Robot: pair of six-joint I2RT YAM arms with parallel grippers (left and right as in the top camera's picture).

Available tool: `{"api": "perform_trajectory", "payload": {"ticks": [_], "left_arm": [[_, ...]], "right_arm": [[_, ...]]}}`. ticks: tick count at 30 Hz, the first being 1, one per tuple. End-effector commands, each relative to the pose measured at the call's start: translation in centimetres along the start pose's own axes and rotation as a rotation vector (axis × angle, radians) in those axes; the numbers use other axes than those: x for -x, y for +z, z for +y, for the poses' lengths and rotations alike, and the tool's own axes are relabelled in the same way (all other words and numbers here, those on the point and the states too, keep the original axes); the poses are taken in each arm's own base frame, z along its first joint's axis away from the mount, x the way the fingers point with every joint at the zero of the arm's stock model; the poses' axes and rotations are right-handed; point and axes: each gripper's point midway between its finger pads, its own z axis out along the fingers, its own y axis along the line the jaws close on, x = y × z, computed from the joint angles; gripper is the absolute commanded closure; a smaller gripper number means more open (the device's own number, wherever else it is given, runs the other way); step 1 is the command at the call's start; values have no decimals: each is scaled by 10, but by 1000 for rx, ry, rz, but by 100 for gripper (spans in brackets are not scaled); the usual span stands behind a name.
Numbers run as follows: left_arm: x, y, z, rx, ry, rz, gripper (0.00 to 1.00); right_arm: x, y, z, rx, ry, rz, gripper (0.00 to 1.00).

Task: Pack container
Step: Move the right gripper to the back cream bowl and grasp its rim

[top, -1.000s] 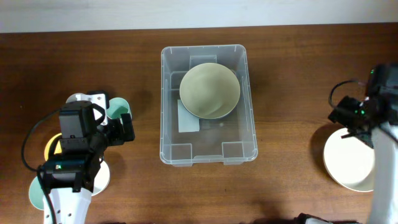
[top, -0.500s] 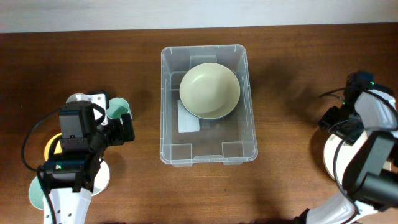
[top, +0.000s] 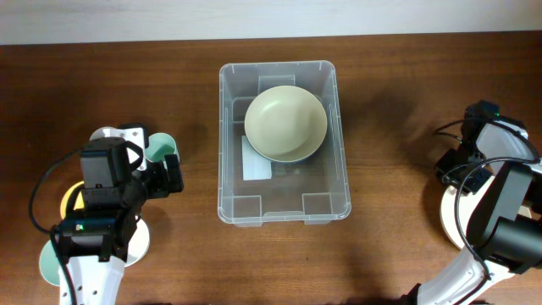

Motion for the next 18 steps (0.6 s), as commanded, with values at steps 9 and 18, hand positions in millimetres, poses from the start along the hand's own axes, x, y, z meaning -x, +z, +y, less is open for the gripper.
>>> {"api": "perform_trajectory", "payload": {"ticks": [9, 18], "left_arm": [[7, -4, -3, -14, -12, -17, 0], [7, -4, -3, -14, -11, -17, 0]], "right_arm": [[-10, 16, -6, -30, 7, 14, 90], [-4, 13, -1, -8, -2, -6, 96]]}}
